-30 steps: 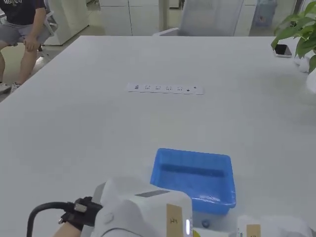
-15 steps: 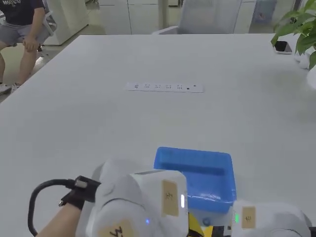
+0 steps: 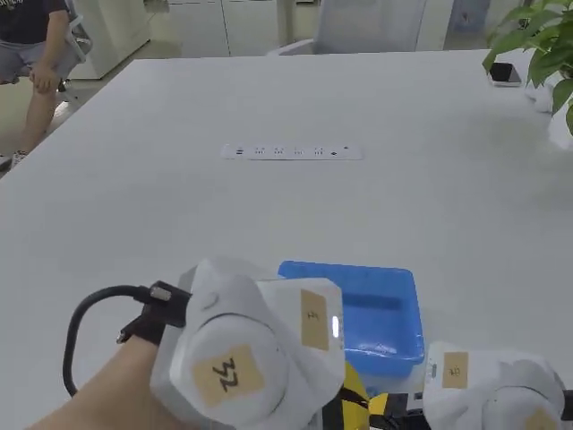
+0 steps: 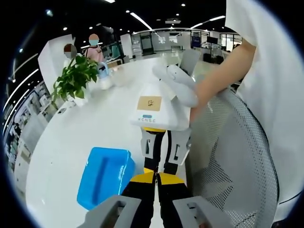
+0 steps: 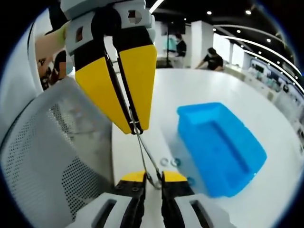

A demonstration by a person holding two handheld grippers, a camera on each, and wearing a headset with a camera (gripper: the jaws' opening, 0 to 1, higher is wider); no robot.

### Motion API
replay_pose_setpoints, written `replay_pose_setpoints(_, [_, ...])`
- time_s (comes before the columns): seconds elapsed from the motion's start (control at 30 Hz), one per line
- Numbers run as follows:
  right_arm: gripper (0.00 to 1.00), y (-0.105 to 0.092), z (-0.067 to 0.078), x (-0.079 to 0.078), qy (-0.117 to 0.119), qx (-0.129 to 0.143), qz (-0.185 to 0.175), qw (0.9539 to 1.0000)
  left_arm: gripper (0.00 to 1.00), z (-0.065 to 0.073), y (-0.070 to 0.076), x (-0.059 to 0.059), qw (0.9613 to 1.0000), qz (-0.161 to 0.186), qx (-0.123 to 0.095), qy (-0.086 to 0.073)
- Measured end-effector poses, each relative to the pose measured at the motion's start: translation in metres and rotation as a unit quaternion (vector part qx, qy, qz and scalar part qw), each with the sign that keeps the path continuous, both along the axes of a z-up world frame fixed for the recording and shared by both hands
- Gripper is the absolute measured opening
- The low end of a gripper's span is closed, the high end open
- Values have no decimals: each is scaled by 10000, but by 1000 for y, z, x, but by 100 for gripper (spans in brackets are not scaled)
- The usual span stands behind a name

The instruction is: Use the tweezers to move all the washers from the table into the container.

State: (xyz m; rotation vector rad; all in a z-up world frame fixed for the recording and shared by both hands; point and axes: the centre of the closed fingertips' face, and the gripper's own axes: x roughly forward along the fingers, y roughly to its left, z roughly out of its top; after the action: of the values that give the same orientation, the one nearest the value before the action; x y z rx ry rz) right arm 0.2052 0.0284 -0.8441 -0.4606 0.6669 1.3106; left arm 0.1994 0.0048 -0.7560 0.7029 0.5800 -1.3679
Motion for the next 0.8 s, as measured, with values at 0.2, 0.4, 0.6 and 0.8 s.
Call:
replay_pose_setpoints(0.2, [8, 1, 1, -3, 110, 55, 12, 9999, 0, 1, -3, -1, 9999, -84, 9, 67])
replay_pose_setpoints(0.4, [8, 3, 2, -8, 100, 38, 91, 9999, 0, 1, -1, -3, 9997, -53, 34, 252])
replay_pose_setpoints(0.6, [8, 4, 2, -13, 99, 16, 194, 9998, 0, 2, 0, -8, 9994, -113, 68, 310])
replay_pose_setpoints(0.8, [8, 4, 3, -15, 112, 26, 231, 9997, 0, 2, 0, -12, 9993, -167, 139, 290])
